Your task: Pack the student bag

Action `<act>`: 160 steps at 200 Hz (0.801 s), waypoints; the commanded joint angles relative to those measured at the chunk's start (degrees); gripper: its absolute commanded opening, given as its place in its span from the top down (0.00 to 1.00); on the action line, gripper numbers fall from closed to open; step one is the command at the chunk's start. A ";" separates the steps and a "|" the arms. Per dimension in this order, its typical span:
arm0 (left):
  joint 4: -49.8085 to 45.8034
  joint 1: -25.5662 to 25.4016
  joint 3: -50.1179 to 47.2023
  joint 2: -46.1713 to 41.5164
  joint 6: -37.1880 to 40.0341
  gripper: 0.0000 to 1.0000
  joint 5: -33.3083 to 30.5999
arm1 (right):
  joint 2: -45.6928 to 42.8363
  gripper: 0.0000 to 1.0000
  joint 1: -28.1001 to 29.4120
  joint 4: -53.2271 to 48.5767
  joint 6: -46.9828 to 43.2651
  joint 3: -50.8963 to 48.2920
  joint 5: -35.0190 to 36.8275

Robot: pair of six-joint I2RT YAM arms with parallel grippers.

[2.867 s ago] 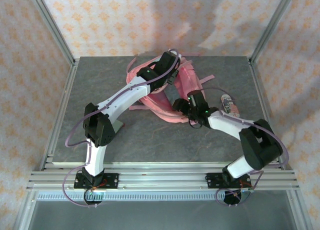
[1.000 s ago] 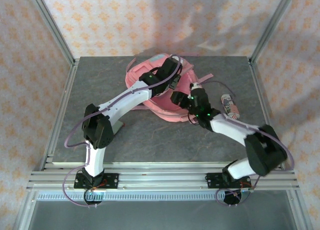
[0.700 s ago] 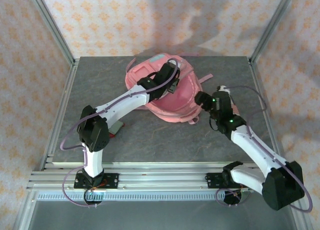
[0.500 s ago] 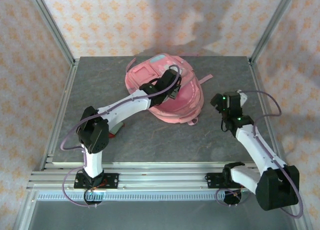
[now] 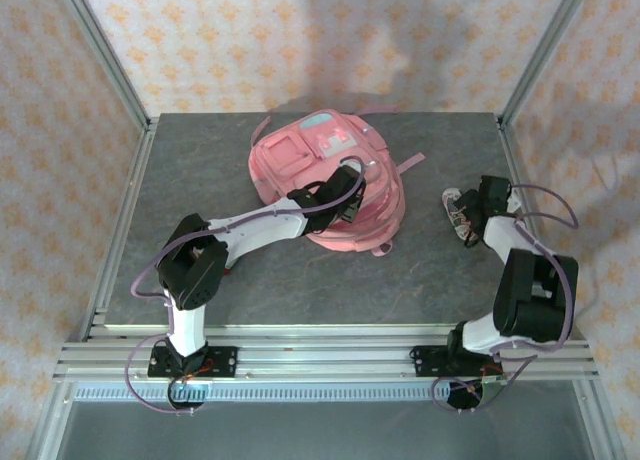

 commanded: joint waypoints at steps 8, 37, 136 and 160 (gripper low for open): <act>0.63 -0.32 -1.07 -2.78 -3.01 1.00 0.14 | 4.19 0.03 -0.35 6.15 -2.21 3.24 -8.84; 0.87 -0.33 -1.72 -3.13 -2.84 1.00 -0.35 | 6.94 0.04 -0.40 7.35 -2.29 3.41 -16.74; 0.88 -0.33 -1.25 -2.34 -2.70 1.00 -0.08 | 8.88 0.12 6.87 0.22 -1.27 1.72 -2.44; 0.55 -0.34 -0.95 -2.03 -2.74 1.00 -0.10 | 10.11 0.18 7.21 -0.31 -1.04 1.99 -1.58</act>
